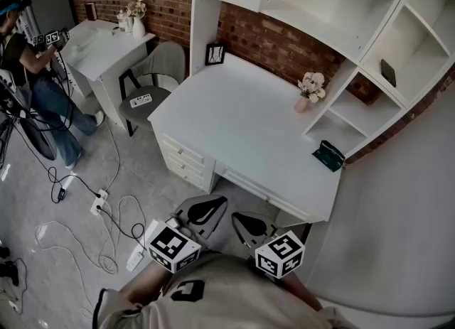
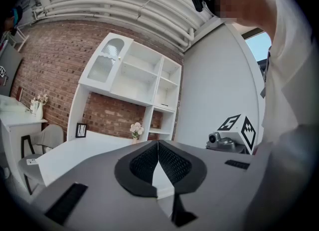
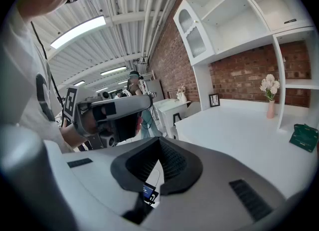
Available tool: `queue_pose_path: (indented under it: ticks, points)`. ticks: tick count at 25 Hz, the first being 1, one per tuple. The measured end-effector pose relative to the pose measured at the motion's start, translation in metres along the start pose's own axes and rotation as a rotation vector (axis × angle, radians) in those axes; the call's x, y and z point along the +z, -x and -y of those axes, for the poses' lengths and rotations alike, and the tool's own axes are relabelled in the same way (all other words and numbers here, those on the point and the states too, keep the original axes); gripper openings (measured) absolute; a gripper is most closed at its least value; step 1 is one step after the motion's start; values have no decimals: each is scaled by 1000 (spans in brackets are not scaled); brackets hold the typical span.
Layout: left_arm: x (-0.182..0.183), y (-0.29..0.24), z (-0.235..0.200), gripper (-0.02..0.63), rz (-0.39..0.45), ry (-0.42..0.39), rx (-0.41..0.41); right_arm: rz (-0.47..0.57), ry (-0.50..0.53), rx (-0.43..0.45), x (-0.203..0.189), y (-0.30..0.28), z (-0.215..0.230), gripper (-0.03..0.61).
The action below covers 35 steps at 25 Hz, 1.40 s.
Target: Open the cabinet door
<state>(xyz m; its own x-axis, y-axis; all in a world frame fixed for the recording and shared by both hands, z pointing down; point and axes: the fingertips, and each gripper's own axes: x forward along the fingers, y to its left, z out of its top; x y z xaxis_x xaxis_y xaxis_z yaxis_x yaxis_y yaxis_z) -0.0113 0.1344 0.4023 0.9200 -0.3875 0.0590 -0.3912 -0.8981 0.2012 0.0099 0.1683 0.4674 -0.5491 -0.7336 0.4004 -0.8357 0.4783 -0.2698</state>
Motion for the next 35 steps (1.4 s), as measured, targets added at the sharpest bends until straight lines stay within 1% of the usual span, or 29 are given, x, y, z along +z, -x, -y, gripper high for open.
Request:
queue_pose_path:
  ticks: [4, 11, 15, 17, 23, 26, 28, 30, 32, 35]
  points:
    - [-3, 9, -11, 20, -16, 7, 0, -6, -1, -14, 2, -10, -4, 21]
    - [1, 15, -27, 20, -27, -7, -22, 20, -23, -31, 9, -23, -8, 21]
    - [1, 16, -34, 18, -36, -13, -27, 17, -28, -55, 13, -28, -6, 21]
    - [1, 20, -42, 18, -41, -22, -7, 12, -17, -58, 14, -32, -8, 21]
    - [10, 32, -74, 17, -32, -71, 95, -8, 34, -63, 22, -45, -12, 21]
    - [12, 46, -91, 17, -21, -78, 144, 6, 19, -28, 33, -53, -20, 21]
    - [9, 55, -103, 17, -30, -57, 182, 26, -11, 4, 43, -57, -25, 21]
    - [-1, 62, -113, 17, -56, -14, 212, 46, -49, 27, 52, -61, -30, 21]
    - [-6, 69, -116, 17, -65, 21, 219, 61, -81, 31, 58, -65, -34, 21]
    - [-5, 77, -115, 17, -62, 20, 203, 60, -109, 30, 56, -76, -40, 21]
